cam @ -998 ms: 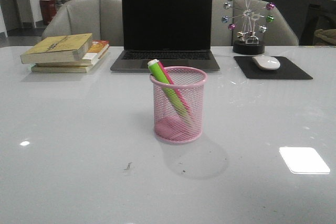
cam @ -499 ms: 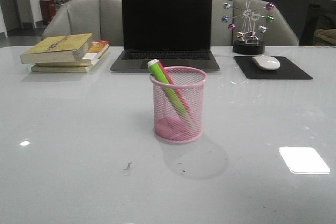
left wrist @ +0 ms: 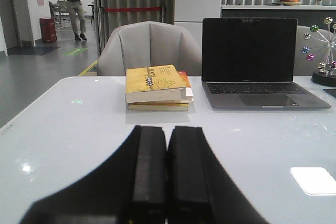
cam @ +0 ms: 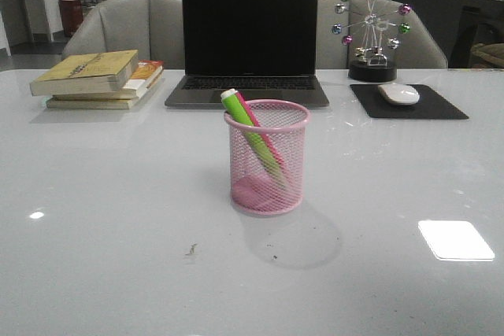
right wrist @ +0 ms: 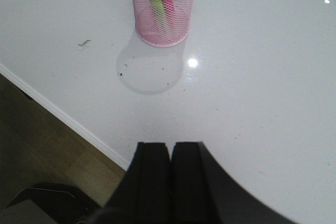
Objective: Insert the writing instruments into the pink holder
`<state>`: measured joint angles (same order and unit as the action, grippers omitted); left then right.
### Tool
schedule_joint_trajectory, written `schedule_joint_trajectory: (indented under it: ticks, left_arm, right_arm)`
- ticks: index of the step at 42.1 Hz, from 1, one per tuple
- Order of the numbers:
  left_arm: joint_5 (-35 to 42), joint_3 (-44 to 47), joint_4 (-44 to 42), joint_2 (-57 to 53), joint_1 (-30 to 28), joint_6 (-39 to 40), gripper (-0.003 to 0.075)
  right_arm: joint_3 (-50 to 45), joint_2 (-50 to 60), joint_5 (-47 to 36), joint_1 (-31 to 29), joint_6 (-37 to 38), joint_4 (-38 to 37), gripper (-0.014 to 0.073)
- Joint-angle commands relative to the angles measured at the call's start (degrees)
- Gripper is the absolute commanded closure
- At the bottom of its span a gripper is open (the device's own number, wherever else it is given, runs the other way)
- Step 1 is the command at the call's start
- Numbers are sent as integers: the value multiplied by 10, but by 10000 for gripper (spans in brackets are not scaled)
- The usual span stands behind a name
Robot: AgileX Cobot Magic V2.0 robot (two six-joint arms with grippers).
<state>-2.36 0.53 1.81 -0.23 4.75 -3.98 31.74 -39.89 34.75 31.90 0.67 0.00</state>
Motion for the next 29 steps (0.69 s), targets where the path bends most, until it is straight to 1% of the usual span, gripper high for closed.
schedule_joint_trajectory:
  ticks: [1, 17, 29]
  left_arm:
    - [56, -1, 12, -11, -2, -13, 620]
    - [51, -1, 9, -11, -2, 19, 620]
    - [52, -1, 9, -11, -2, 20, 620]
  right_arm:
    - [16, 3, -43, -1, -7, -7, 526]
    - [16, 3, -43, -1, -7, -7, 526]
    - [16, 3, -43, -1, -7, -7, 526]
